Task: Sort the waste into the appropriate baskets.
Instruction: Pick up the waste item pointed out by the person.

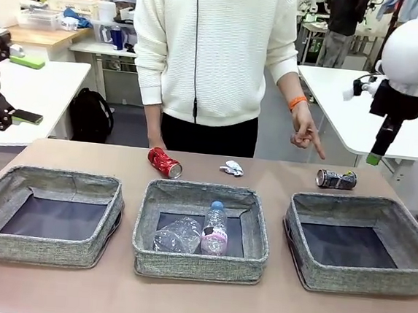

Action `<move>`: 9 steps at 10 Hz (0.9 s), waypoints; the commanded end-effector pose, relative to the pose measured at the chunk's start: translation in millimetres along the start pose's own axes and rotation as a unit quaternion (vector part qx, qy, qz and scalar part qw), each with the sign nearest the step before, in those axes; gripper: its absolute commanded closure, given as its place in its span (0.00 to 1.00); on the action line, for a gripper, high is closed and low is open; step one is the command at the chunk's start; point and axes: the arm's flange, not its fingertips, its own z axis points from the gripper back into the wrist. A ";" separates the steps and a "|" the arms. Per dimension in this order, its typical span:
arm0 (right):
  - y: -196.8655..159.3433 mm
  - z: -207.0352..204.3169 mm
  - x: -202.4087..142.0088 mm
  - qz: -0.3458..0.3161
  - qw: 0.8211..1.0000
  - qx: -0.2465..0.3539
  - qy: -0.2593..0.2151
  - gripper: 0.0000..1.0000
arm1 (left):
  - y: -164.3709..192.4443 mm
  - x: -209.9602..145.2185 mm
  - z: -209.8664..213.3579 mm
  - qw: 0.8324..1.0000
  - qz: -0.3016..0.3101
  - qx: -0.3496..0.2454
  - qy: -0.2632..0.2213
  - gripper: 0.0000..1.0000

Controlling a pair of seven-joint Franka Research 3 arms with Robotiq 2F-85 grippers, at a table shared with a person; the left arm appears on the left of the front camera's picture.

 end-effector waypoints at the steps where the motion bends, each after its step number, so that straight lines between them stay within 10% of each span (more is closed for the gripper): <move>1: -19.9 -11.4 2.2 0.087 0.996 -0.006 -0.021 0.00 | -0.2 -1.7 0.5 1.000 -0.006 0.002 0.003 0.00; 6: -96.4 -82.8 15.0 0.312 0.945 0.014 -0.095 0.00 | -0.2 -1.7 0.5 1.000 -0.006 0.002 0.003 0.00; 9: -110.5 -127.6 27.3 0.303 0.948 0.040 -0.086 0.00 | -0.2 -1.7 0.5 1.000 -0.006 0.002 0.003 0.00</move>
